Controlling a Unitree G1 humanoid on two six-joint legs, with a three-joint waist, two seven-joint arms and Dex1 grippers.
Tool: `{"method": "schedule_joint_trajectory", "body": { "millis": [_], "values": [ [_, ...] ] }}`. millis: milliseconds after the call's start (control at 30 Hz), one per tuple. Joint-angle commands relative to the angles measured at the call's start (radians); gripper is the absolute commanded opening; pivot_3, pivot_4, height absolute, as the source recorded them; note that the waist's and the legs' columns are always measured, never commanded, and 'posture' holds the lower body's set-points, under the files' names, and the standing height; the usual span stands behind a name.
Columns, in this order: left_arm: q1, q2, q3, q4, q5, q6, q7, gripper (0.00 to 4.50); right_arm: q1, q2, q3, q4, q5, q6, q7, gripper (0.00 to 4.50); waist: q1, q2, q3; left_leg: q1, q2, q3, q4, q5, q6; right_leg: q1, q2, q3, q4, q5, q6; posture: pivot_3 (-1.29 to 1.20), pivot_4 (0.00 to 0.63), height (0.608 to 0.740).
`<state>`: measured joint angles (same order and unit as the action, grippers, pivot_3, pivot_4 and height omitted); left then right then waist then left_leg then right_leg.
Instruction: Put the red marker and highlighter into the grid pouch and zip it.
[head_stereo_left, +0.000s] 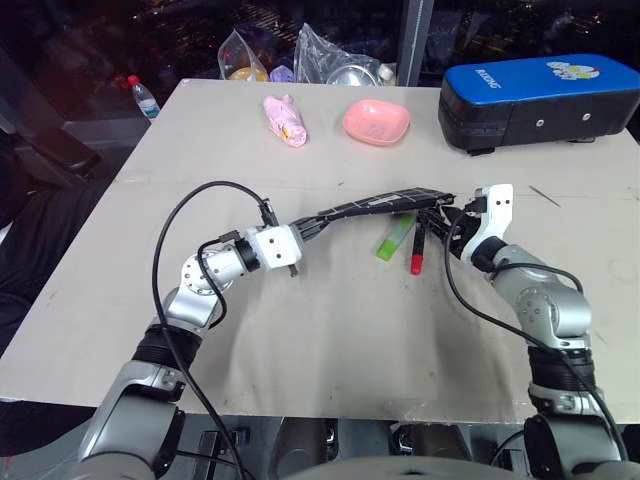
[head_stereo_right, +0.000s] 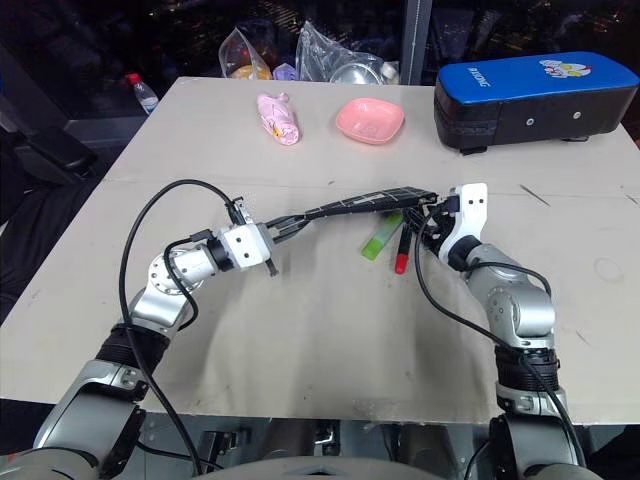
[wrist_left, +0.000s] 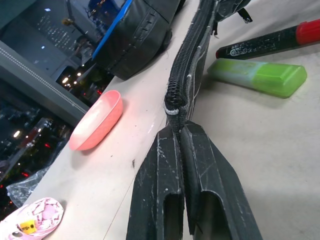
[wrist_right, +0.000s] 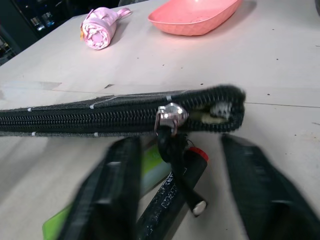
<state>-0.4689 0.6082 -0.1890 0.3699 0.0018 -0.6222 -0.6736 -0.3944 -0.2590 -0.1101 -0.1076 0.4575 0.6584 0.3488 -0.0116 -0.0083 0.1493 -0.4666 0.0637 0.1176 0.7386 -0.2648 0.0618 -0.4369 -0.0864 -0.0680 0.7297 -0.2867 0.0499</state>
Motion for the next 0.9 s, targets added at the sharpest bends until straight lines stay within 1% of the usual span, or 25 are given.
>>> {"method": "schedule_joint_trajectory", "body": {
  "millis": [33,67,100,300,467,500,567,700,900],
  "values": [
    [-0.004,0.002,0.035,-0.024,0.0,-0.009,0.003,0.0,-0.019,-0.017,0.009,-0.019,-0.016,-0.04,0.025,0.57,0.0,0.0,0.0,0.0,0.0,0.0,0.0,0.0,0.0,0.0,0.0,0.0,0.0,0.0,0.0,0.0,0.15,0.688],
    [-0.003,0.003,0.035,-0.021,0.003,-0.012,0.002,0.0,-0.018,-0.018,0.01,-0.019,-0.018,-0.043,0.027,0.23,0.0,0.0,0.0,0.0,0.0,0.0,0.0,0.0,0.0,0.0,0.0,0.0,0.0,0.0,0.0,0.0,0.15,0.688],
    [-0.002,0.004,0.036,-0.018,0.005,-0.015,0.001,0.0,-0.016,-0.018,0.01,-0.022,-0.019,-0.044,0.029,0.09,0.0,0.0,0.0,0.0,0.0,0.0,0.0,0.0,0.0,0.0,0.0,0.0,0.0,0.0,0.0,0.0,0.15,0.688],
    [0.005,0.003,0.04,-0.014,0.003,-0.016,0.0,0.0,-0.003,-0.016,0.012,-0.041,-0.018,-0.047,0.033,0.09,0.0,0.0,0.0,0.0,0.0,0.0,0.0,0.0,0.0,0.0,0.0,0.0,0.0,0.0,0.0,0.0,0.15,0.688],
    [0.023,-0.007,0.04,-0.029,-0.042,0.012,-0.038,0.0,0.005,-0.019,0.018,-0.053,-0.022,-0.046,0.036,0.09,0.0,0.0,0.0,0.0,0.0,0.0,0.0,0.0,0.0,0.0,0.0,0.0,0.0,0.0,0.0,0.0,0.15,0.688],
    [0.027,-0.011,0.039,-0.032,-0.043,0.014,-0.044,0.29,0.005,-0.018,0.019,-0.054,-0.023,-0.043,0.035,0.01,0.0,0.0,0.0,0.0,0.0,0.0,0.0,0.0,0.0,0.0,0.0,0.0,0.0,0.0,0.0,0.0,0.15,0.688],
    [0.03,-0.019,0.04,-0.035,-0.037,0.011,-0.045,0.94,0.005,-0.017,0.021,-0.055,-0.024,-0.04,0.034,0.0,0.0,0.0,0.0,0.0,0.0,0.0,0.0,0.0,0.0,0.0,0.0,0.0,0.0,0.0,0.0,0.0,0.15,0.688],
    [0.031,-0.045,0.039,-0.024,-0.011,-0.007,-0.027,2.73,0.006,-0.012,0.028,-0.06,-0.021,-0.033,0.033,0.0,0.0,0.0,0.0,0.0,0.0,0.0,0.0,0.0,0.0,0.0,0.0,0.0,0.0,0.0,0.0,0.0,0.15,0.688],
    [0.014,-0.076,0.034,0.026,0.009,-0.048,-0.024,2.73,0.003,-0.014,0.031,-0.064,-0.018,-0.028,0.037,0.0,0.0,0.0,0.0,0.0,0.0,0.0,-0.001,0.0,0.0,0.0,0.0,0.0,0.0,0.0,0.0,0.0,0.15,0.688]
  ]
}}
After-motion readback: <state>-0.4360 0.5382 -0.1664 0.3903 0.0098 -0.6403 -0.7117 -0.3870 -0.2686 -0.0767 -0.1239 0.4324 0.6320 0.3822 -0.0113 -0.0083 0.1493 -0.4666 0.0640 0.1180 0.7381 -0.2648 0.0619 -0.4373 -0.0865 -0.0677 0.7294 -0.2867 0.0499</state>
